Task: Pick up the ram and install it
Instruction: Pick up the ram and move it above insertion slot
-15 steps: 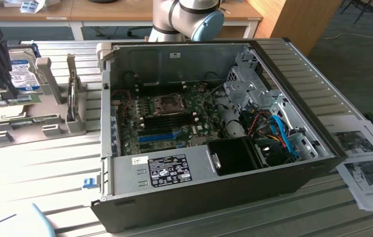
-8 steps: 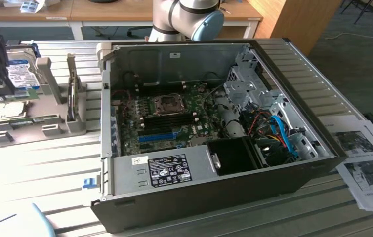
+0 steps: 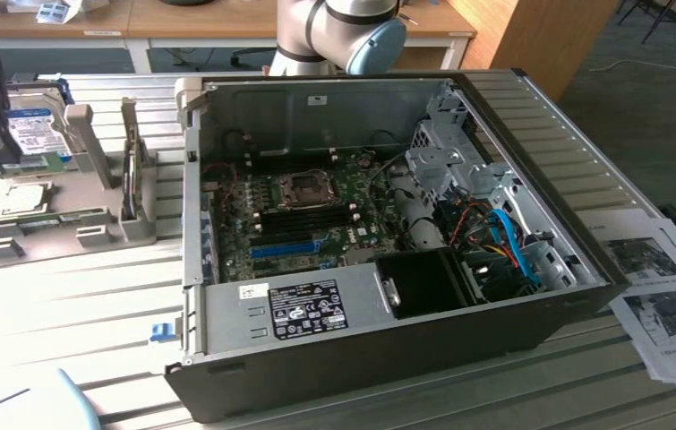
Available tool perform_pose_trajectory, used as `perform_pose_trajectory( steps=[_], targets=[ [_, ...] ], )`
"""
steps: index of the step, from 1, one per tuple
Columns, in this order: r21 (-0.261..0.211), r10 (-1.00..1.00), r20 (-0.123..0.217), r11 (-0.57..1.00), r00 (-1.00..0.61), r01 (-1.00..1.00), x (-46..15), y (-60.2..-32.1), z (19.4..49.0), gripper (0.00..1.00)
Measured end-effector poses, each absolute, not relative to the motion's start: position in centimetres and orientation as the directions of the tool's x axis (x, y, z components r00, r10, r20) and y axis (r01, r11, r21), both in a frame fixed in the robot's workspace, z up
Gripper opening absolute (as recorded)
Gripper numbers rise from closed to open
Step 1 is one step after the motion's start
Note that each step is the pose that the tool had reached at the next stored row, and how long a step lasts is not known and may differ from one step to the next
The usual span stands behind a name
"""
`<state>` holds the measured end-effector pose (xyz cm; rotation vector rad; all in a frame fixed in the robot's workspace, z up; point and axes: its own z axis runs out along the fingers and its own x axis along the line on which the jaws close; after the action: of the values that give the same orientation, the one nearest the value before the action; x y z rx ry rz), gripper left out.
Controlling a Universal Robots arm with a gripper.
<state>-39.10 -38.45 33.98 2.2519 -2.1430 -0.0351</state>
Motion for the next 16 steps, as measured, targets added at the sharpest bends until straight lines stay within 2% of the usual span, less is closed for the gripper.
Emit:
perform_pose_trajectory(
  steps=[16],
  targets=[
    [0.04,-0.999,0.012,-0.049,0.049,-0.998,-39.1,-38.4,36.6,0.11]
  ],
)
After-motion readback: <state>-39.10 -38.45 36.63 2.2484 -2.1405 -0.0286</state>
